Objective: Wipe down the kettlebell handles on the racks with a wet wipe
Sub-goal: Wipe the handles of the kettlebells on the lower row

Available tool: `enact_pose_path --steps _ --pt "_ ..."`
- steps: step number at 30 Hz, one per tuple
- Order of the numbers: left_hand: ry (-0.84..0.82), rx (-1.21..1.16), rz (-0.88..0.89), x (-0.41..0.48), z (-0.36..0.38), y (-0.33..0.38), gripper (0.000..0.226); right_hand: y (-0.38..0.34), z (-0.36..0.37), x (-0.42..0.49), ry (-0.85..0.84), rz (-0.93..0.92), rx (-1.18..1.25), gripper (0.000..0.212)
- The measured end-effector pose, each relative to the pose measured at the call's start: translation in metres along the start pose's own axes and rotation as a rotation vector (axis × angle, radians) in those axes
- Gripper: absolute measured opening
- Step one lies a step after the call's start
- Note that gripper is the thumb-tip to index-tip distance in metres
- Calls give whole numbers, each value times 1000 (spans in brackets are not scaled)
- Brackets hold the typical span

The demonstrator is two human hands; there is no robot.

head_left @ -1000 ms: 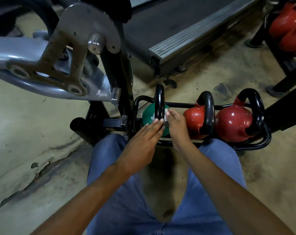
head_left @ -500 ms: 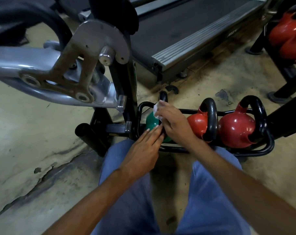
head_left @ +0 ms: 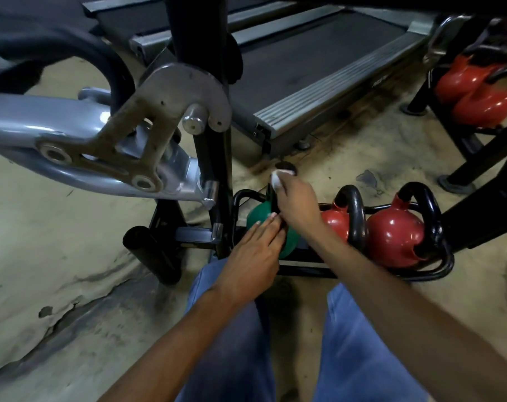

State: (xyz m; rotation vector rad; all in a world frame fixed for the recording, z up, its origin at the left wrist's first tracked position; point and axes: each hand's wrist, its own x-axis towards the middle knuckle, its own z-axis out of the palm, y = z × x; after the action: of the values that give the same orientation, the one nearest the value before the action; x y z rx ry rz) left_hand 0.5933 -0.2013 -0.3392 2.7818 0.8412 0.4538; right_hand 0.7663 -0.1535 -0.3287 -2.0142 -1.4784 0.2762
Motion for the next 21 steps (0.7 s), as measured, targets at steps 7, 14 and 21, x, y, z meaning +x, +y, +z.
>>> enact_pose_path --steps 7,14,21 --pt "20 -42 40 3 2 -10 67 1 5 -24 -110 854 1277 39" --pt "1 -1 91 3 -2 -17 68 -4 10 26 -84 1004 1298 43" --pt "-19 61 100 8 -5 -7 65 11 -23 -34 -28 593 886 15"
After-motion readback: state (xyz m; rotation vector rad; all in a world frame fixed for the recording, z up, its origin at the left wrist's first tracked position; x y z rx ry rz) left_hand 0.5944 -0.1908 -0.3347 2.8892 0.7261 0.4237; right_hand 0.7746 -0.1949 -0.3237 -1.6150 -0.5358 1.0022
